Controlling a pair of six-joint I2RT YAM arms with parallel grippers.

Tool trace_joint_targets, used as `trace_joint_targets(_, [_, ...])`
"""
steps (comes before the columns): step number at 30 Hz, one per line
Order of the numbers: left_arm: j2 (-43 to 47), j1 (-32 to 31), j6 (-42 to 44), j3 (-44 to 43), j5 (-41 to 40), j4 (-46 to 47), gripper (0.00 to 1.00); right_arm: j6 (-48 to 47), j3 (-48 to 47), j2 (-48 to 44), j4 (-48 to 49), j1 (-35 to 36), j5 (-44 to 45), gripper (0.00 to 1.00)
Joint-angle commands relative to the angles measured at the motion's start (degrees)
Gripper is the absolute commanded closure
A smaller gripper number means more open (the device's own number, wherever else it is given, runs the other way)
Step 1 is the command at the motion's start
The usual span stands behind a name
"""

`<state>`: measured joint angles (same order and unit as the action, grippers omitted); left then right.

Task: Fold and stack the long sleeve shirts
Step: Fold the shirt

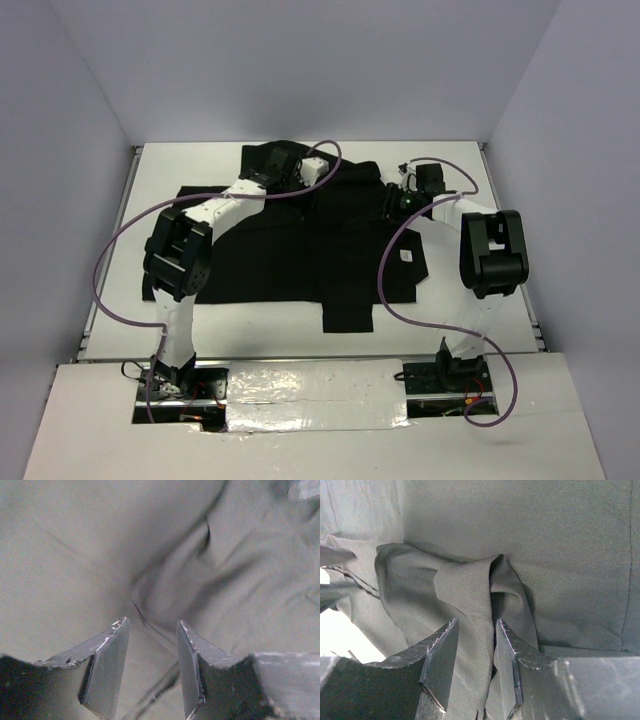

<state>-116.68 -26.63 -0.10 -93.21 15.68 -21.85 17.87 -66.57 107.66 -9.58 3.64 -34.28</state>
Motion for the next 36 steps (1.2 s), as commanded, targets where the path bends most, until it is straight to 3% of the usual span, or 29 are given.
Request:
trace_joint_targets(1, [1.46,0.18,-4.82,2.68,2.16,-2.77,0.45,-1.52,-3.31,0.97,-1.14,0.58,0.18,0.56])
trace_joint_targets(10, [-3.81,0.0,-7.02,-0.13,3.56,-2.24,0.45,-1.08,-3.13,2.73,-0.79,1.19,0.1,0.56])
trace_joint_targets(12, [-3.99,0.0,-7.46,-0.31,3.92,-1.36,0.49,-0.91,-3.57,3.52,-0.79,1.28,-0.61,0.56])
trace_joint_targets(16, [-4.43,0.0,-7.9,-0.04,6.11,-0.65,0.72,-0.99,-4.97,5.19,-1.31,1.81,-1.39,0.57])
trace_joint_targets(17, [-4.43,0.0,-7.9,0.13,6.46,-0.65,0.82,-0.56,-5.06,5.63,-0.97,1.72,-1.75,0.6])
trace_joint_targets(19, [-4.17,0.0,-7.9,0.48,6.82,-0.57,0.94,-0.29,-4.8,5.72,-0.26,1.81,-2.45,0.71])
trace_joint_targets(20, [-4.08,0.09,-7.9,0.75,6.82,-0.48,1.0,-0.2,-4.54,5.46,0.09,1.72,-2.54,0.84])
trace_joint_targets(22, [-3.47,0.35,-7.72,0.66,7.34,-0.3,1.0,-0.2,-4.19,4.76,0.62,1.72,-2.81,0.96])
trace_joint_targets(24, [-2.85,1.05,-7.64,0.31,8.22,-0.22,1.0,0.15,-3.75,4.06,1.41,1.55,-3.24,1.0])
trace_joint_targets(36, [-1.88,4.4,-11.23,2.33,13.14,8.12,1.0,7.44,-2.6,2.73,7.91,-1.7,-5.01,1.0])
